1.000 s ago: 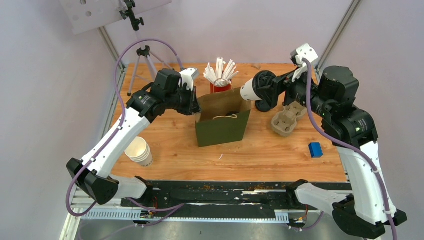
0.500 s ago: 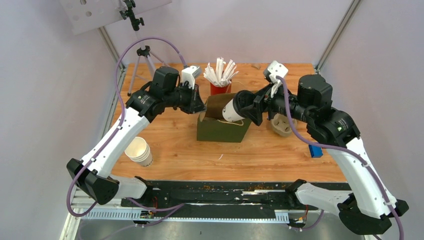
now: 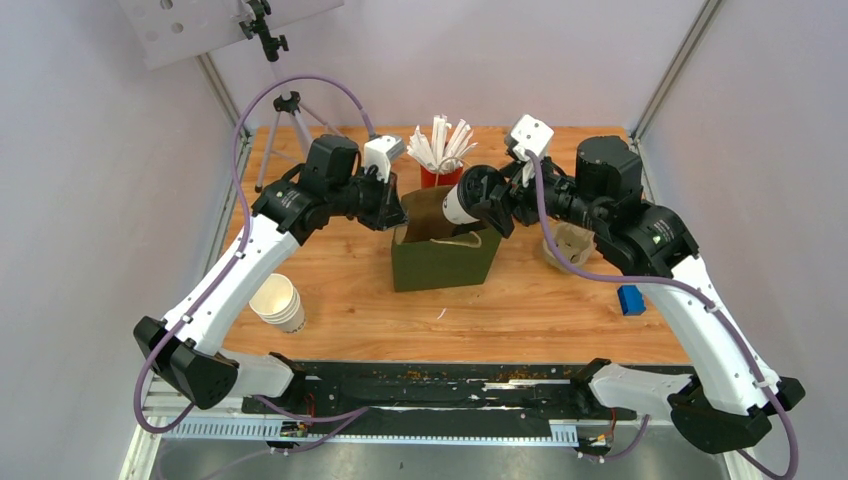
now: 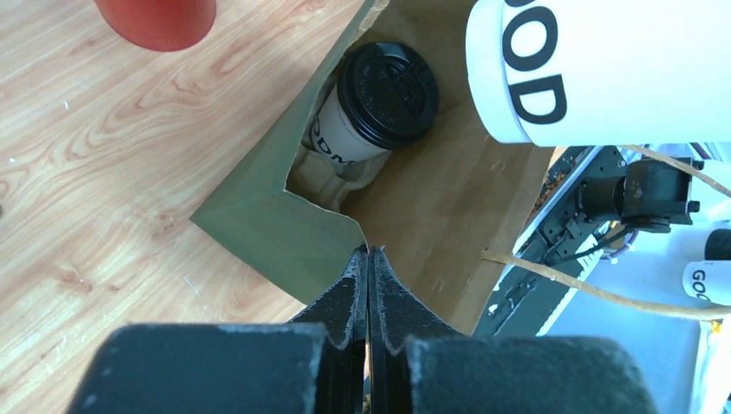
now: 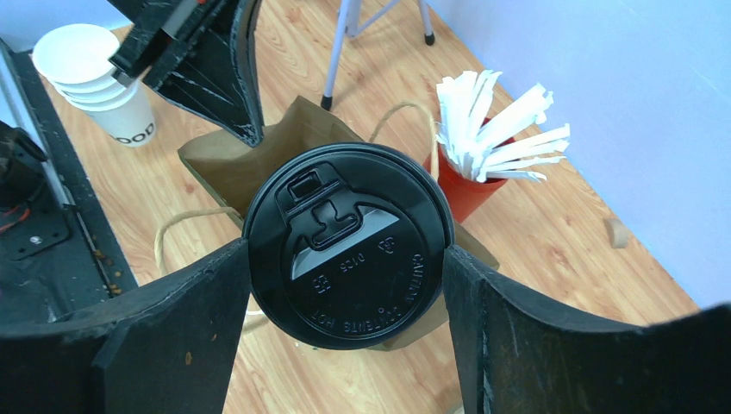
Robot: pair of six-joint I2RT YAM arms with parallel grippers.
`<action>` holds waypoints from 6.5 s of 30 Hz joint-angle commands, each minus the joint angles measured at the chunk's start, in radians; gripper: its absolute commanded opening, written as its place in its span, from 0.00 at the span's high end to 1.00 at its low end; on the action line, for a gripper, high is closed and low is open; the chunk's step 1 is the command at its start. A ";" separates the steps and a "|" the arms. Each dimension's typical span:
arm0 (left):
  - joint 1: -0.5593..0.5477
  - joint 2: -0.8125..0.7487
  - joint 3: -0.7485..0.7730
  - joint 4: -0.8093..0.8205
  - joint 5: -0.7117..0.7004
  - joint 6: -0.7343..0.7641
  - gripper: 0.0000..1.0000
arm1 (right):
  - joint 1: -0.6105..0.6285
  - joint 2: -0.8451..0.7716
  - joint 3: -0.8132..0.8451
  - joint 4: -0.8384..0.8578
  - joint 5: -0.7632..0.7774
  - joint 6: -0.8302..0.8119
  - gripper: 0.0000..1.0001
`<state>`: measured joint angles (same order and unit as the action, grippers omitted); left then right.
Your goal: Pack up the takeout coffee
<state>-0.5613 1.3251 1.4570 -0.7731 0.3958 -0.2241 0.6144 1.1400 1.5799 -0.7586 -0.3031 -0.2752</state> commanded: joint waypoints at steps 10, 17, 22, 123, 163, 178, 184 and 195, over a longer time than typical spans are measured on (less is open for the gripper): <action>0.001 -0.017 0.034 0.009 -0.026 0.045 1.00 | 0.005 0.025 0.004 0.043 0.053 -0.130 0.34; 0.001 -0.009 0.022 0.063 -0.024 0.013 1.00 | 0.004 0.040 -0.041 0.020 0.034 -0.206 0.34; 0.001 -0.002 0.026 0.132 -0.032 -0.005 1.00 | 0.009 0.025 -0.080 -0.008 0.059 -0.265 0.34; 0.023 -0.268 -0.316 0.242 0.130 -0.071 1.00 | 0.607 0.028 -0.308 0.147 0.561 -0.432 0.38; 0.023 -0.264 -0.311 0.223 0.165 0.051 0.99 | 0.581 -0.058 -0.375 0.160 0.561 -0.496 0.39; 0.023 -0.261 -0.295 0.181 0.163 0.099 0.98 | 0.518 -0.010 -0.384 0.218 0.461 -0.569 0.39; 0.023 -0.274 -0.294 0.172 0.093 0.052 0.97 | 0.518 0.009 -0.403 0.236 0.407 -0.590 0.39; 0.023 -0.291 -0.280 0.162 0.051 -0.014 0.96 | 0.518 0.049 -0.433 0.237 0.371 -0.657 0.40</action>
<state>-0.5407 1.0542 1.1313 -0.6109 0.4644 -0.2070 1.1355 1.1679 1.1622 -0.5629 0.1009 -0.8860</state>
